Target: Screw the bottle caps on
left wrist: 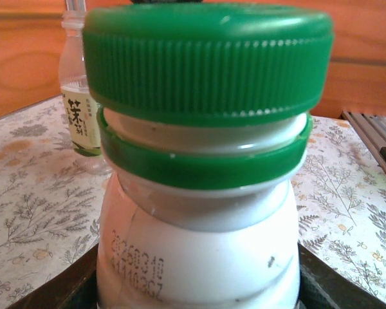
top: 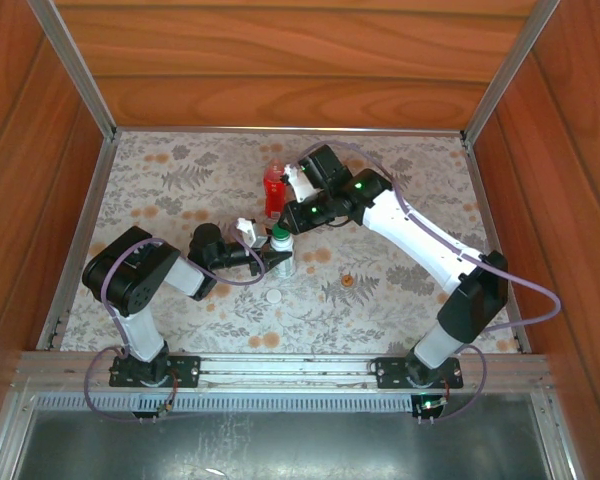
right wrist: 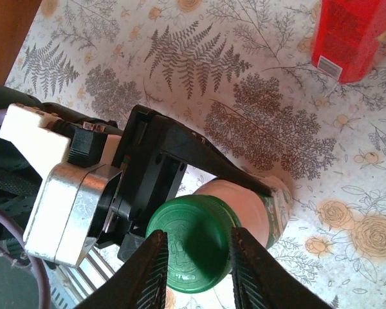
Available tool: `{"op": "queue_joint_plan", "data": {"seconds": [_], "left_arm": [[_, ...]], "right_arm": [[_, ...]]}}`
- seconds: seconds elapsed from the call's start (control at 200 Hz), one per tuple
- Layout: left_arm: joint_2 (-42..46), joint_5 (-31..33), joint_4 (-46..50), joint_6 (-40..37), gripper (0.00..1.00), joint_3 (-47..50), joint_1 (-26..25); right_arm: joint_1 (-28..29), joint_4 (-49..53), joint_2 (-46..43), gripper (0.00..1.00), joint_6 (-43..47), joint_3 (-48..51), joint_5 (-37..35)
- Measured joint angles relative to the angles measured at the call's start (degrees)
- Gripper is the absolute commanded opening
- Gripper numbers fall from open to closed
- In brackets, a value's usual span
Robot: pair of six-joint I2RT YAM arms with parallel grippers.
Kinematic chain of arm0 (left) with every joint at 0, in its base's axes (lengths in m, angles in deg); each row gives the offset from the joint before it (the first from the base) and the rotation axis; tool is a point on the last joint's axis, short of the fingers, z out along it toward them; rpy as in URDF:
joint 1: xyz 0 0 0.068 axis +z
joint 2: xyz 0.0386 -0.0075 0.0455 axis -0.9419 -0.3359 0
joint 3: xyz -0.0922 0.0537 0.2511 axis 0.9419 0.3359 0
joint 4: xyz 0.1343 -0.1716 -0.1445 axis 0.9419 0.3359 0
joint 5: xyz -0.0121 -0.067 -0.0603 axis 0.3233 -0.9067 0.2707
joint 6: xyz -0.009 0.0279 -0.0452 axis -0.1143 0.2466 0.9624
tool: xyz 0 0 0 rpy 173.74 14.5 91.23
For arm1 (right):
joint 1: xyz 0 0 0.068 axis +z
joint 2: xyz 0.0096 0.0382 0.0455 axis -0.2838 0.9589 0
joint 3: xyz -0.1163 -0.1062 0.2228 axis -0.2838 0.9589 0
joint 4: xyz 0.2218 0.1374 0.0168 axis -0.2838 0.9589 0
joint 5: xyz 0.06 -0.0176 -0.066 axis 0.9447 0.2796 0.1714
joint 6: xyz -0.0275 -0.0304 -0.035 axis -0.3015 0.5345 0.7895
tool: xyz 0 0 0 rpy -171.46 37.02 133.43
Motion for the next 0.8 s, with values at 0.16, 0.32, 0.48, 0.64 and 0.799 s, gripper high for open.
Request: {"op": "queue_joint_plan", "data": {"seconds": [0.16, 0.32, 0.48, 0.64, 0.799], "left_arm": [[0.0, -0.2, 0.0, 0.0, 0.55, 0.0, 0.1], [0.0, -0.2, 0.1, 0.0, 0.55, 0.0, 0.3], [0.0, -0.3, 0.1, 0.0, 0.55, 0.0, 0.3], [0.0, -0.5, 0.2, 0.0, 0.55, 0.0, 0.3], [0.0, -0.7, 0.2, -0.1, 0.54, 0.0, 0.3]], "right_arm": [[-0.4, -0.3, 0.4, 0.27, 0.0, 0.3, 0.7], [-0.5, -1.0, 0.4, 0.22, 0.0, 1.0, 1.2], [-0.5, -1.4, 0.4, 0.19, -0.3, 1.1, 1.2], [-0.9, -2.3, 0.2, 0.13, -0.7, 1.7, 1.2], [-1.2, -3.4, -1.0, 0.11, -1.0, 3.3, 1.4]]}}
